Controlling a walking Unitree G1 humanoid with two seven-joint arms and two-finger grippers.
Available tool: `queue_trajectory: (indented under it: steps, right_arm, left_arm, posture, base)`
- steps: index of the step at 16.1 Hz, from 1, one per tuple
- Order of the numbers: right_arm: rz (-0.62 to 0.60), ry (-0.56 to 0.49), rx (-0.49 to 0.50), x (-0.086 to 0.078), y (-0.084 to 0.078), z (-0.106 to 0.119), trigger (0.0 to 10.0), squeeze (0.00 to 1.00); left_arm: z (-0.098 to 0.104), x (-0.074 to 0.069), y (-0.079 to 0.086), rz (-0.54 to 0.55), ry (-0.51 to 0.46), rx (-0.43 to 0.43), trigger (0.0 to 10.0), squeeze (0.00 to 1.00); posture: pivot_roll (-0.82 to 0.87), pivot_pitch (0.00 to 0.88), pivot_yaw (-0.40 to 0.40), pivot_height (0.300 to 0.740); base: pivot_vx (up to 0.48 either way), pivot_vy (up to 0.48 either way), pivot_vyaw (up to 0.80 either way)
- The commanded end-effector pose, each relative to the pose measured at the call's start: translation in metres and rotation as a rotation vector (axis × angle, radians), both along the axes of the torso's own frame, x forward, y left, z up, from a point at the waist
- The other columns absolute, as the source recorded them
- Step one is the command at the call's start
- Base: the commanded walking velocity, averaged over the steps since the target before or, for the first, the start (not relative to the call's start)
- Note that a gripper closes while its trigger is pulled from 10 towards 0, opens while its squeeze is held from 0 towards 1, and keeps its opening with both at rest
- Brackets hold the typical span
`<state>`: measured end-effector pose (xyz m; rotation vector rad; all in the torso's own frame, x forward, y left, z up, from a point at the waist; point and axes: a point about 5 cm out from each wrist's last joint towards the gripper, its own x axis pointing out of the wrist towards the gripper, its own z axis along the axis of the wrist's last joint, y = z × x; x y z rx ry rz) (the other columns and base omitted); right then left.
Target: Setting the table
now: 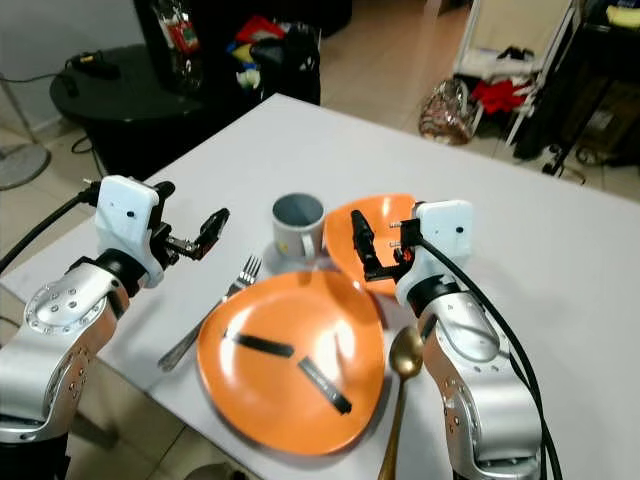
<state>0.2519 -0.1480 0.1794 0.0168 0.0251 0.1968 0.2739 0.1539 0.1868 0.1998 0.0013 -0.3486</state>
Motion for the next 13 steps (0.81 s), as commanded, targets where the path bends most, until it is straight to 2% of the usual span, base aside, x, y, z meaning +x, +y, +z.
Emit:
queue_trajectory:
  steps: [1,7,13]
  right_arm:
    - [-0.006,-0.001,-0.01,-0.0004,-0.0008,-0.0013,10.0,0.0]
    - [0.002,0.018,-0.008,0.0014,-0.001,-0.0042,10.0,0.0]
    - [0.014,0.028,0.001,0.0014,0.0007,-0.0075,10.0,0.0]
  left_arm:
    - [-0.0015,0.0003,0.0012,0.013,0.012,0.006,10.0,0.0]
    - [-0.0023,-0.0014,0.0018,0.016,0.015,0.01,10.0,0.0]
    - [-0.0034,-0.0025,0.0012,0.011,0.017,0.014,10.0,0.0]
  posture:
    - [0.07,0.0,0.029,0.74]
    - [0.08,0.0,0.016,0.74]
    - [0.09,0.0,0.009,0.74]
  base:
    - [-0.255,0.0,0.0]
    - [-0.256,0.0,0.0]
    - [0.0,0.0,0.0]
